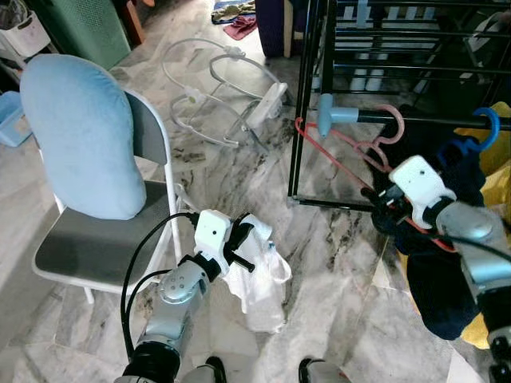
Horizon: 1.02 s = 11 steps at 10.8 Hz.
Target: Hang hanger
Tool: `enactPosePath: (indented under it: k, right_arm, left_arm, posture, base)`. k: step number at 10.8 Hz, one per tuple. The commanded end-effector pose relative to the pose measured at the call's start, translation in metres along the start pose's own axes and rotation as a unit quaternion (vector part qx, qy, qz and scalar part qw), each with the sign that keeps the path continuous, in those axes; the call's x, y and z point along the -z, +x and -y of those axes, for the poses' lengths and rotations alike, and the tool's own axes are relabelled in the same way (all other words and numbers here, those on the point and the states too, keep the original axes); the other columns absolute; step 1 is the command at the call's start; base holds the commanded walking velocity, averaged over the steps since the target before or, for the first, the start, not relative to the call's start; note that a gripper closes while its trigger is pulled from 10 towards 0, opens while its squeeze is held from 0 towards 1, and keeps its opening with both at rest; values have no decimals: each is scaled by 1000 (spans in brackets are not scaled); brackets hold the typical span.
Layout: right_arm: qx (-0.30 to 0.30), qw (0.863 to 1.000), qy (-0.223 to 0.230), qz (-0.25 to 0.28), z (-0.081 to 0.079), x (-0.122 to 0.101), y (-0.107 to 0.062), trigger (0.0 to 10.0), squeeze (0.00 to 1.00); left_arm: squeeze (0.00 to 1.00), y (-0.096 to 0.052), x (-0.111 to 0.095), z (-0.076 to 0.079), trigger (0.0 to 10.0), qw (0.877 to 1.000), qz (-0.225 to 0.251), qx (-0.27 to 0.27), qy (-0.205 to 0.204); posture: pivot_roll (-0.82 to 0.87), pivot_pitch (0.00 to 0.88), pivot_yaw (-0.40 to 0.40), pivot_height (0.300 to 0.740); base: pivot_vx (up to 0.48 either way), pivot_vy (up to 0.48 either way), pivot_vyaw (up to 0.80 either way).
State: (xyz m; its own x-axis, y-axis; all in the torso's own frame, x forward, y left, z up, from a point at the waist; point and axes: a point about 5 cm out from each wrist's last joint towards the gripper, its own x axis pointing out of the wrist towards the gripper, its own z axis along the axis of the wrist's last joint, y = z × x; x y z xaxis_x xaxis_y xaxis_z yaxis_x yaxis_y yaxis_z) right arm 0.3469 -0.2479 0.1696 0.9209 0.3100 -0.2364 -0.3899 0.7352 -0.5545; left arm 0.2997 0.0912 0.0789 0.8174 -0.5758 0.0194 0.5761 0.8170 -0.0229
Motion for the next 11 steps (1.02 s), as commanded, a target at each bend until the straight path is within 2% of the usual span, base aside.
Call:
enactPosePath:
  k: [1, 6, 11]
  right_arm:
    - [-6, 1000, 23, 0, 5, 0, -1, 0, 0]
    - [-20, 999, 37, -22, 26, 2, -10, 0, 0]
    - [-42, 998, 40, -29, 21, 3, -7, 0, 0]
  left_arm:
    - [0, -2, 0, -2, 10000, 1000, -2, -5, 6]
    - [0, 2, -1, -1, 10000, 1000, -9, 8, 13]
    - [0, 1, 2, 2, 10000, 1000, -15, 10, 15]
  posture:
    - [-197, 219, 91, 740]
    - [-205, 208, 105, 740]
    - [-199, 205, 101, 740]
  base:
    - [0, 0, 0]
    - [0, 0, 0]
    - [0, 0, 0]
